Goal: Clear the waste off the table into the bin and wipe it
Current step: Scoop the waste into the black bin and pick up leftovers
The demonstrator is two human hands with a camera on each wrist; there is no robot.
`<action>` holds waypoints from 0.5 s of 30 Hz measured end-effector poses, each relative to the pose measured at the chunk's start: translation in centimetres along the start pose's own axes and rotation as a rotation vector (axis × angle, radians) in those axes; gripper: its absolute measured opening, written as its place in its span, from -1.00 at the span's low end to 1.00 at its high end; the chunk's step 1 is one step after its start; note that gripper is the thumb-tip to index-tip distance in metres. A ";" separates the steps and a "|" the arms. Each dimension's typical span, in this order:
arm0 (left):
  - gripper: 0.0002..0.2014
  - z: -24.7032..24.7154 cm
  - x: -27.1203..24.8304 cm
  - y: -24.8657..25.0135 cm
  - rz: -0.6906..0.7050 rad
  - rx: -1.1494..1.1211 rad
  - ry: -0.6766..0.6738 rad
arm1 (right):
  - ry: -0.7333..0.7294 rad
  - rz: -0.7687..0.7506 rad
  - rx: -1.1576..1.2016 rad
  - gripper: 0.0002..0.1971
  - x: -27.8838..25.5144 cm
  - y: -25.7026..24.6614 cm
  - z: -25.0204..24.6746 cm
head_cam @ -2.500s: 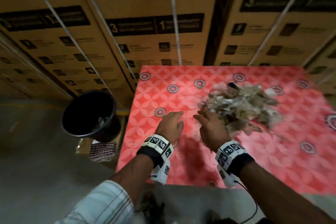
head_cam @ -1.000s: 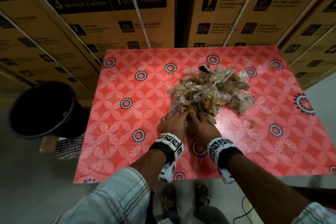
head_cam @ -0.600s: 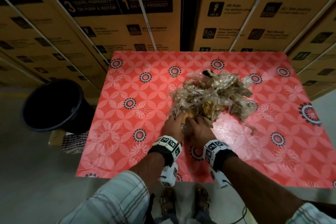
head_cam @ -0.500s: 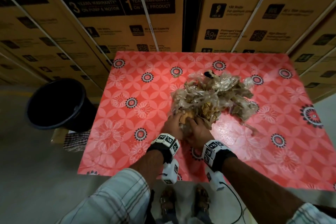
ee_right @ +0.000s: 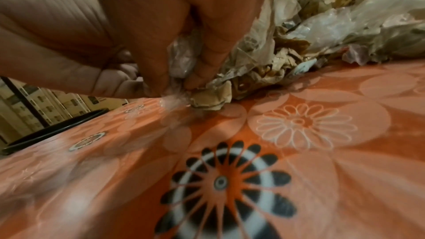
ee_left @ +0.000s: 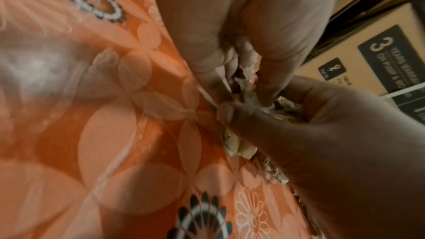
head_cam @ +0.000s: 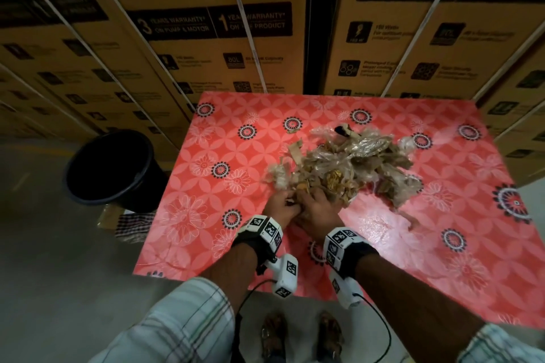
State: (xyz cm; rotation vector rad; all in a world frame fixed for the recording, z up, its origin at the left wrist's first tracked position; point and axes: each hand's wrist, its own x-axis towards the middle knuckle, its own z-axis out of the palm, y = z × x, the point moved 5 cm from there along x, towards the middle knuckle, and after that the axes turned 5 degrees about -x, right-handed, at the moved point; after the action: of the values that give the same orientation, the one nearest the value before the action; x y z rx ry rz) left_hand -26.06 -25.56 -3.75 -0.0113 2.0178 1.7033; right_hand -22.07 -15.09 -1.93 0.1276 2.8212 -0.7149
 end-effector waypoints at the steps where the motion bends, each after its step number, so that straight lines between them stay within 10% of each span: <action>1: -0.72 -0.1 0.0 0.4 -0.011 -0.006 -0.007 | 0.010 0.010 -0.045 -0.43 0.1 0.1 -0.4; 10: -0.77 -0.5 0.2 4.2 -0.041 0.190 -0.113 | 0.180 -0.030 0.067 -0.74 1.4 0.5 -4.4; 15: -0.29 -0.6 0.6 5.3 0.173 0.711 -0.132 | 0.163 -0.046 0.117 -0.82 2.1 0.6 -7.3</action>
State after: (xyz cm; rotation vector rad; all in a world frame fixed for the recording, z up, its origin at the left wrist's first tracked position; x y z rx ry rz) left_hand -28.47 -24.82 0.98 0.5100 2.4549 0.9543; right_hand -25.47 -11.00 3.58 0.1468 2.9439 -0.9200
